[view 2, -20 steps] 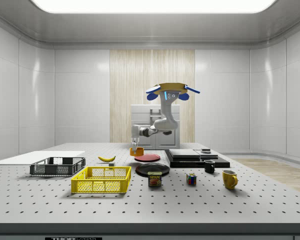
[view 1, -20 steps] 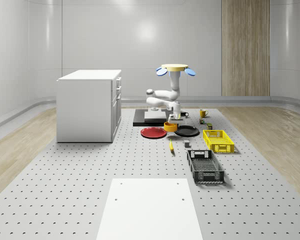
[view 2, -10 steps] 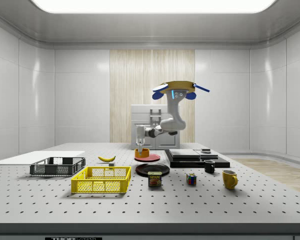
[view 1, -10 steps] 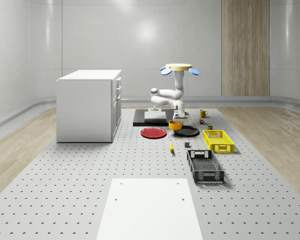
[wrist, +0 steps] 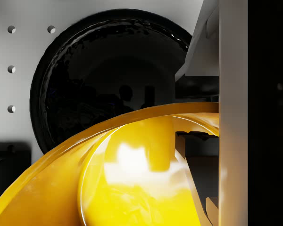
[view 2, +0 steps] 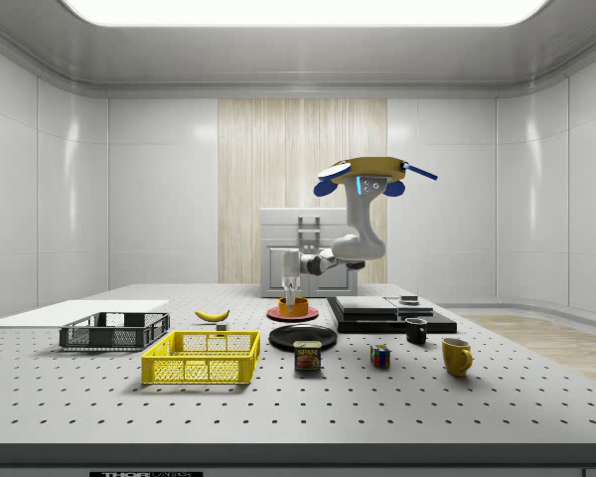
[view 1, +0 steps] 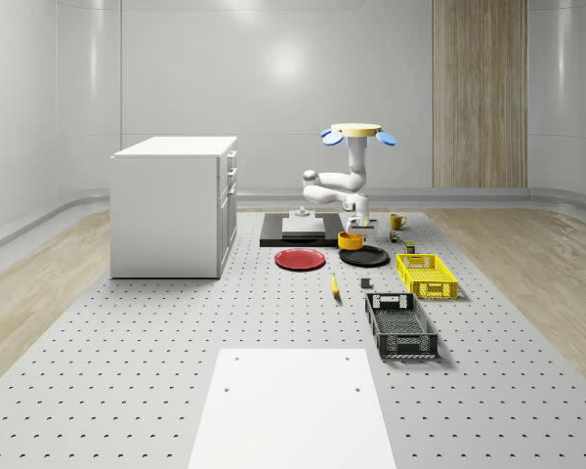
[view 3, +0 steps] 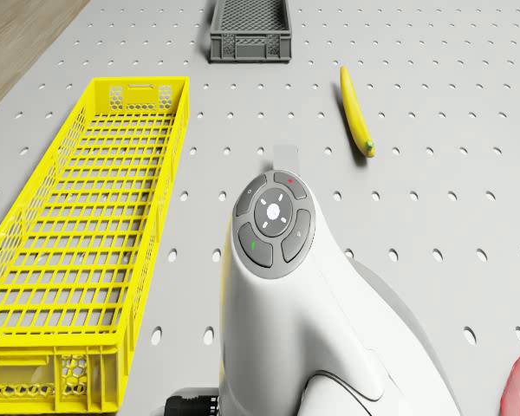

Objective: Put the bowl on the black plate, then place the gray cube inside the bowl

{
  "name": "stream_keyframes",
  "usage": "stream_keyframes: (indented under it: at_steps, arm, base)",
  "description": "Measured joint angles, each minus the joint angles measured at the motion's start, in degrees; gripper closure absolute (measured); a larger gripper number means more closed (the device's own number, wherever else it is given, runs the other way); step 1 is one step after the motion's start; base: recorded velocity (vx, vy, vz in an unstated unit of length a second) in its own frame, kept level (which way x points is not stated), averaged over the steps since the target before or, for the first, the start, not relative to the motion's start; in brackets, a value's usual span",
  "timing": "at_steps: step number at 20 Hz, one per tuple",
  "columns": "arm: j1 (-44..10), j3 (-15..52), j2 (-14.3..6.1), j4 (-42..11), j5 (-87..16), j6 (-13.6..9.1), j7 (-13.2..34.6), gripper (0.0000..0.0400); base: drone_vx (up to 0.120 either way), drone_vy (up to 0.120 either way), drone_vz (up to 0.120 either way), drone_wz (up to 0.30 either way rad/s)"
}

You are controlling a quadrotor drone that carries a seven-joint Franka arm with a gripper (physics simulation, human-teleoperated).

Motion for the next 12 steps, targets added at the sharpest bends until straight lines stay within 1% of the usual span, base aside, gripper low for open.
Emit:
stream_keyframes:
  at_steps: [2,4,8,9,12]
  arm:
    - [-0.01,0.0,-0.04,0.0,0.02,0.04,0.01,0.03]
    - [-0.02,0.01,-0.08,0.0,0.03,0.07,0.02,0.03]
    - [-0.05,0.02,-0.15,0.01,0.06,0.14,0.04,0.03]
    - [-0.05,0.02,-0.17,0.01,0.07,0.16,0.04,0.03]
    - [-0.07,0.02,-0.22,0.01,0.09,0.2,0.05,0.03]
  base:
    - [-0.1,0.12,0.0,0.0]
    - [0.0,0.12,0.0,0.0]
    - [0.0,0.12,-0.12,0.0]
    - [0.0,0.12,-0.08,0.0]
    - [0.0,0.12,0.0,0.0]
